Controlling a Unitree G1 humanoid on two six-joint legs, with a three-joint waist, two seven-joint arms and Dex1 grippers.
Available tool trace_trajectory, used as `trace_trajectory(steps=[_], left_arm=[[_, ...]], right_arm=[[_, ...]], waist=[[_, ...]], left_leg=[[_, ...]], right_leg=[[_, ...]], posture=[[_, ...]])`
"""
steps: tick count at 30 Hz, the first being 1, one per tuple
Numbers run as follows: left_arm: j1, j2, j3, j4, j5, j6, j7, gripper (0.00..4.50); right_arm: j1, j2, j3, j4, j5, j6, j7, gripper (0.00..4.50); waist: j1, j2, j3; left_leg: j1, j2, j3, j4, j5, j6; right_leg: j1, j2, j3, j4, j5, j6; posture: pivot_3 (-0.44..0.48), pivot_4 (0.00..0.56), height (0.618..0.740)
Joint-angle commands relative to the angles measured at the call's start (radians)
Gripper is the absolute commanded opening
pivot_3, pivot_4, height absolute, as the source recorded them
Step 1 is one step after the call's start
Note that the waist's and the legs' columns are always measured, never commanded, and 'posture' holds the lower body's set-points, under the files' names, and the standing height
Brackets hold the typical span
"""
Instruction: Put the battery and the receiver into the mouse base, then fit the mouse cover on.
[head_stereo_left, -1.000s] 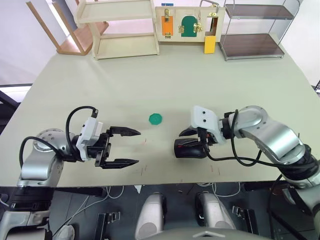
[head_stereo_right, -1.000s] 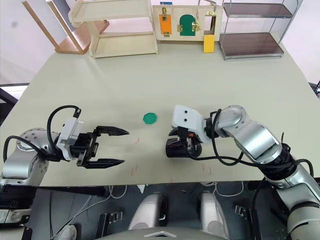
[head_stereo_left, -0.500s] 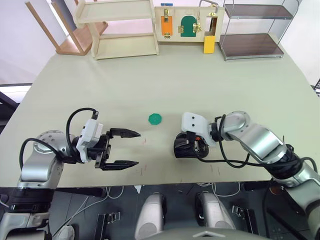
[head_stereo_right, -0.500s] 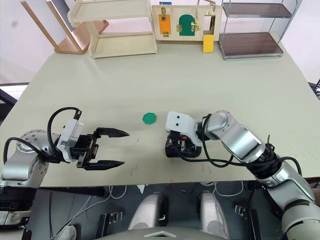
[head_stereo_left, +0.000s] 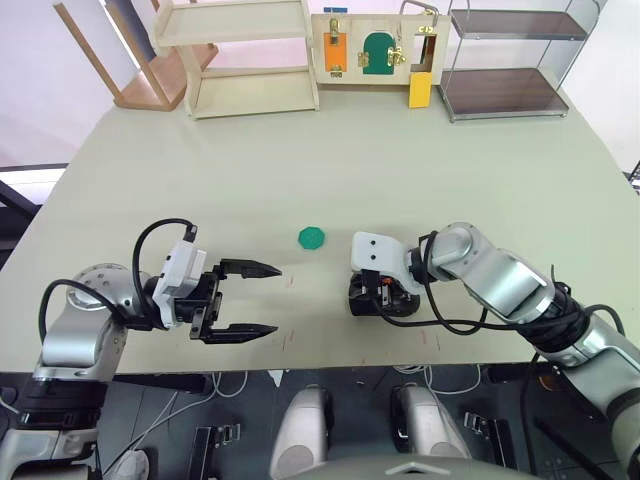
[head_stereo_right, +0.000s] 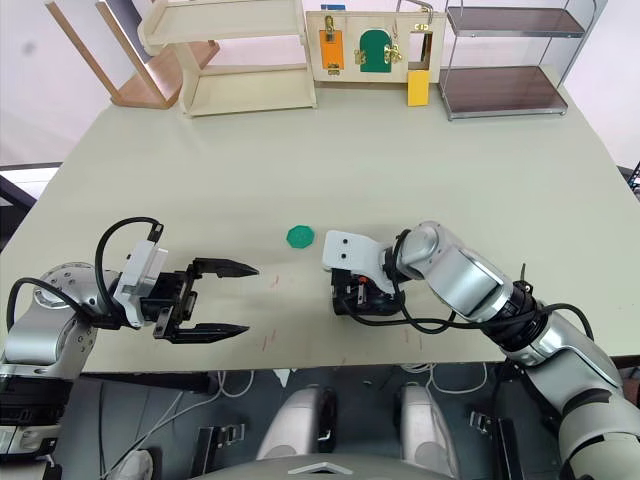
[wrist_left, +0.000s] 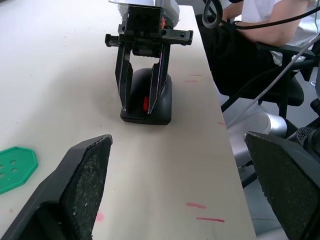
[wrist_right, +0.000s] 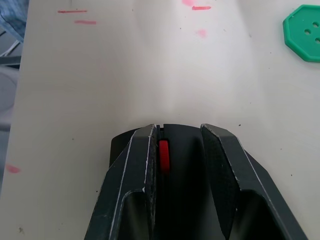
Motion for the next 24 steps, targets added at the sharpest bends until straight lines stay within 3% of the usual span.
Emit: trace_trajectory(steps=[1, 12, 24], left_arm=[[0.005, 0.006, 0.033, -0.037, -0.016, -0.013, -0.008, 4.50], [-0.003, -0.003, 0.026, -0.037, -0.017, -0.014, -0.008, 4.50], [-0.007, 0.002, 0.030, -0.045, -0.022, -0.001, -0.007, 4.50]], right_arm=[[0.019, 0.010, -0.022, 0.007, 0.000, -0.005, -0.011, 1.48], [0.171, 0.042, -0.325, -0.059, 0.177, -0.244, 0.028, 1.48], [0.428, 0.002, -0.507, -0.014, 0.244, -0.516, 0.074, 1.48]], waist=[[0.000, 0.000, 0.000], [0.000, 0.000, 0.000], [0.000, 0.000, 0.000]], left_leg=[[0.000, 0.000, 0.000, 0.000, 0.000, 0.000], [0.000, 0.000, 0.000, 0.000, 0.000, 0.000], [0.000, 0.000, 0.000, 0.000, 0.000, 0.000]], right_leg=[[0.000, 0.000, 0.000, 0.000, 0.000, 0.000], [0.000, 0.000, 0.000, 0.000, 0.000, 0.000], [0.000, 0.000, 0.000, 0.000, 0.000, 0.000]], posture=[[0.000, 0.150, 0.740], [0.000, 0.150, 0.740], [0.000, 0.150, 0.740]])
